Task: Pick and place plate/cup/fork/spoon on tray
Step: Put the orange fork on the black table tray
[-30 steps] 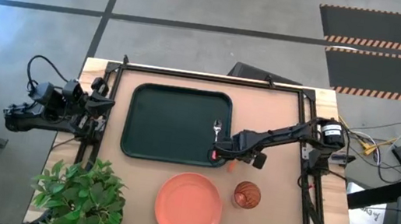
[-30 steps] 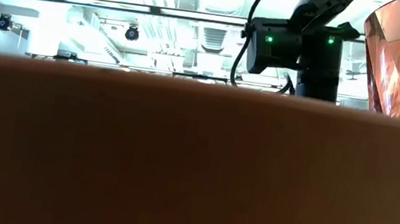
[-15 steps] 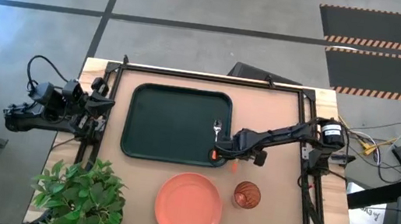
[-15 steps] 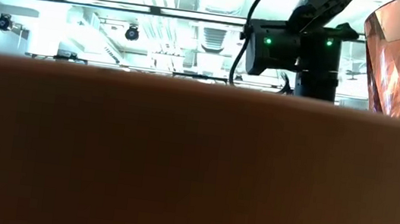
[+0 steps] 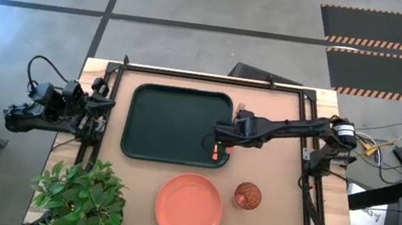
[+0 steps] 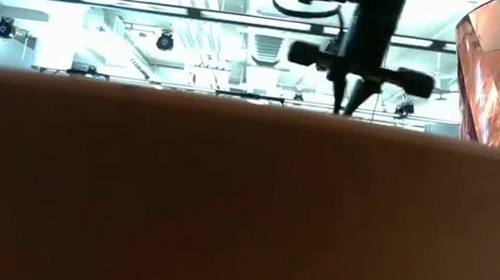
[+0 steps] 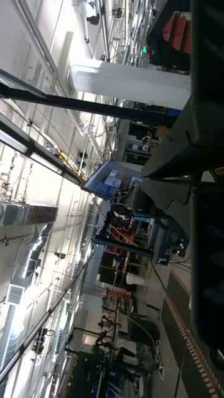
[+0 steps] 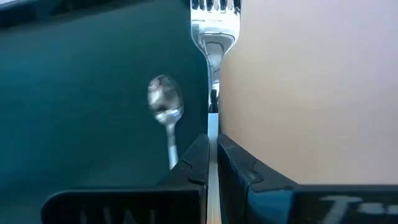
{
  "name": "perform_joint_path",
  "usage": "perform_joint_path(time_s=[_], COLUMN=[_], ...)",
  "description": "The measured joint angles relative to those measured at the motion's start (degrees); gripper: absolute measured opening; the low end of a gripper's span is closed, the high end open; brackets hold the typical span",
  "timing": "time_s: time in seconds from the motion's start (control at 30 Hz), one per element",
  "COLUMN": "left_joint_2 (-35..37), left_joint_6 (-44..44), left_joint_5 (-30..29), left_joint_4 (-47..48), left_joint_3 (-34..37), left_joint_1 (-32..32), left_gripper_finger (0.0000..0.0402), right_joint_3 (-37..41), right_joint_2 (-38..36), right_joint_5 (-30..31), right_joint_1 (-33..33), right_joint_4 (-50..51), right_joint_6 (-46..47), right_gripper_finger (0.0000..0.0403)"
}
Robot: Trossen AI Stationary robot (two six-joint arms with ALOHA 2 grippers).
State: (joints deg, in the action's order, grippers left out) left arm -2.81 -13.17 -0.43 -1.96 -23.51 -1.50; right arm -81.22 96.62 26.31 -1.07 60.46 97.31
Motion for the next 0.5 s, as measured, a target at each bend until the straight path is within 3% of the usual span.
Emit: perform_joint_path(time_s=[0.27, 0.5], left_joint_2=[-0.07, -0.08], left_joint_6=[0.00, 0.00], left_joint_5=[0.00, 0.00], left_joint_4=[0.00, 0.04], left_joint_3=[0.04, 0.14], left_joint_1=[0.00, 0.00], left_gripper_finger=[0.0000, 0.0000], right_joint_3=[-6.35, -9.08], right_joint_2=[9.95, 16.36], right_joint_5=[-6.78, -12.86], right_joint_1=[0.61, 1.52], right_joint_4=[-13.03, -14.57], right_joint_6=[-10.77, -13.12], right_gripper_finger=[0.0009, 0.0009])
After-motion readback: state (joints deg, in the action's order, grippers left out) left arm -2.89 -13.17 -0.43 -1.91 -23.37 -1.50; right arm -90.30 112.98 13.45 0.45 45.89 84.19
